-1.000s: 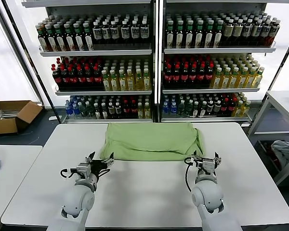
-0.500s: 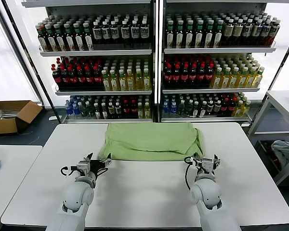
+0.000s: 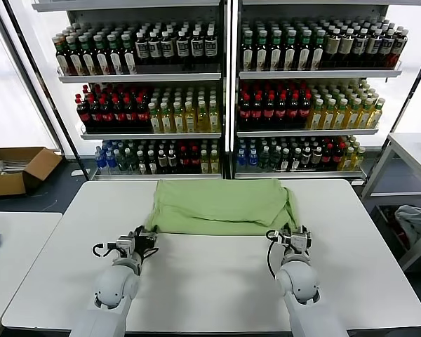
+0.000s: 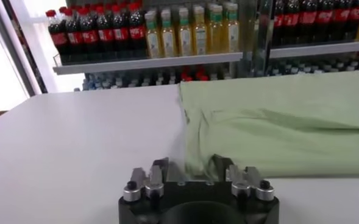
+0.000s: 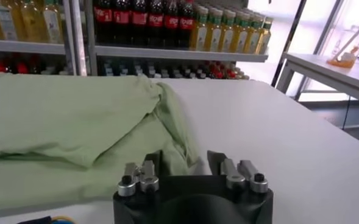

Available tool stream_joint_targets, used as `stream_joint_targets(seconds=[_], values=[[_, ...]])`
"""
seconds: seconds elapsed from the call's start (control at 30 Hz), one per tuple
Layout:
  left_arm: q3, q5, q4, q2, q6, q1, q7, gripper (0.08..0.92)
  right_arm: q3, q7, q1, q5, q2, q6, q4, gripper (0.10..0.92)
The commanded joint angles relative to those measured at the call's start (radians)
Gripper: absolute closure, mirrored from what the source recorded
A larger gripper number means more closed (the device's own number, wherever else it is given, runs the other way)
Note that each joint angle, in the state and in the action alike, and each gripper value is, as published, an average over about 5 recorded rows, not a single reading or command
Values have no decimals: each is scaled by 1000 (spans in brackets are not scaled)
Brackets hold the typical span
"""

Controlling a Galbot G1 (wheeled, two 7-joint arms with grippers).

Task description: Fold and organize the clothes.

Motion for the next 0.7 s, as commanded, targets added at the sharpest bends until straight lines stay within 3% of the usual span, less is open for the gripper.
stream_joint_targets(seconds=[0.03,0.3,0.47,0.7], values=[[5,22,11,0,16,2,1,572,-3,-4,-7,10,1,-2,-10,642],[6,22,-29,2,20,24,6,806,-2,-8,-41,11,6,0,30,865],[4,18,-105,10,24,56,13,908,1,-8,-80,13,2,-3,95,894],[4,11,-223,16,26,131,15,916,8,-12,-154,11,1,-10,223,894]])
